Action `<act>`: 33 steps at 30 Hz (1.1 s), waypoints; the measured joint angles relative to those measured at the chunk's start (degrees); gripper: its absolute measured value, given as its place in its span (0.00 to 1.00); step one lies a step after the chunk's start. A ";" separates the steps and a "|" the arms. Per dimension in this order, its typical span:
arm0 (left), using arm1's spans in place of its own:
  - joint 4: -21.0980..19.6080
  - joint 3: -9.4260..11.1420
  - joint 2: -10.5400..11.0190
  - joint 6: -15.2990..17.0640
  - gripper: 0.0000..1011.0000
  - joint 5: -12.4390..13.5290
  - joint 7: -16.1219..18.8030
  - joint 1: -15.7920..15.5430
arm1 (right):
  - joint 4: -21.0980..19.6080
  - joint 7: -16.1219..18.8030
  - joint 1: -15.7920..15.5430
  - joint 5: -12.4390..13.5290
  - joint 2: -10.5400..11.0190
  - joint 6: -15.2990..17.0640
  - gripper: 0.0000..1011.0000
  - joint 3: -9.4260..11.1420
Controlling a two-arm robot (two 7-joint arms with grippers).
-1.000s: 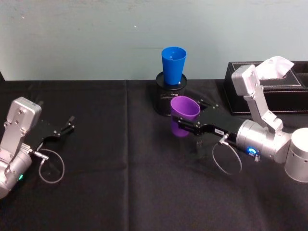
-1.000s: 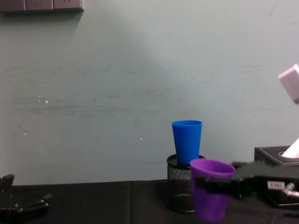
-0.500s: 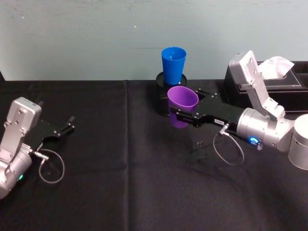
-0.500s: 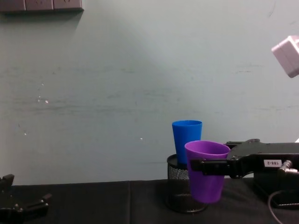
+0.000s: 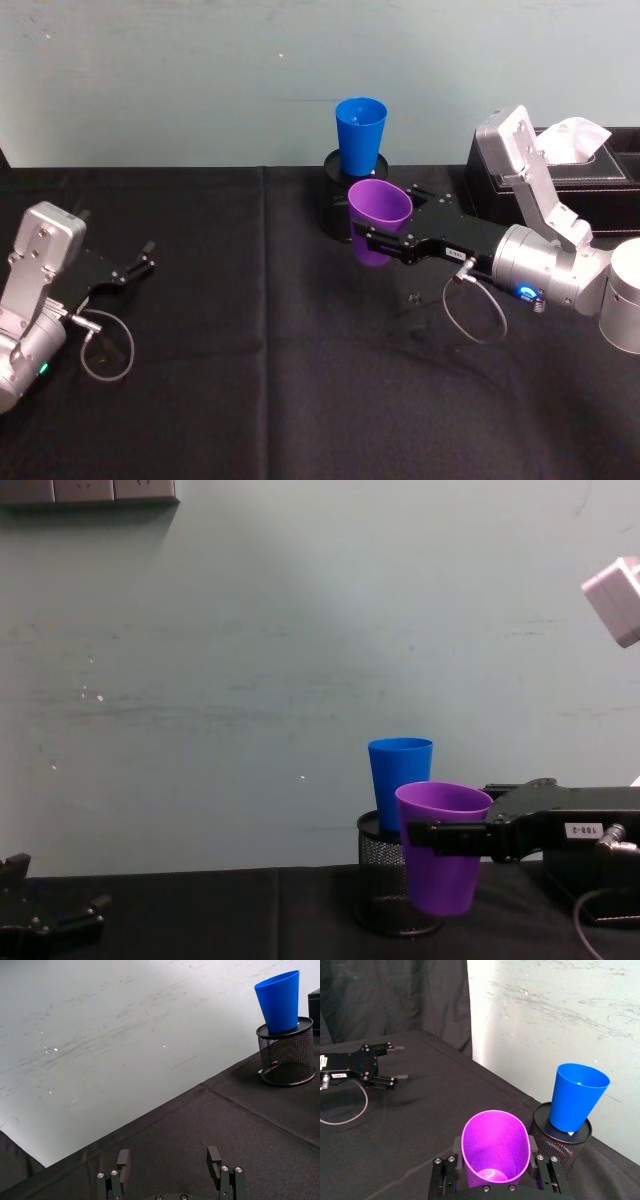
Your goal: Pick up one cup with a gripper and tap it against the other cup.
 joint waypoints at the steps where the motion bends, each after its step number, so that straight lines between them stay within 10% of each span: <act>1: 0.00 0.00 0.00 0.00 0.99 0.00 0.00 0.00 | 0.00 0.00 0.00 0.01 0.00 -0.01 0.71 0.00; 33: 0.00 0.00 0.00 0.00 0.99 0.00 0.00 0.00 | 0.07 0.14 -0.10 0.12 -0.06 -0.10 0.71 0.07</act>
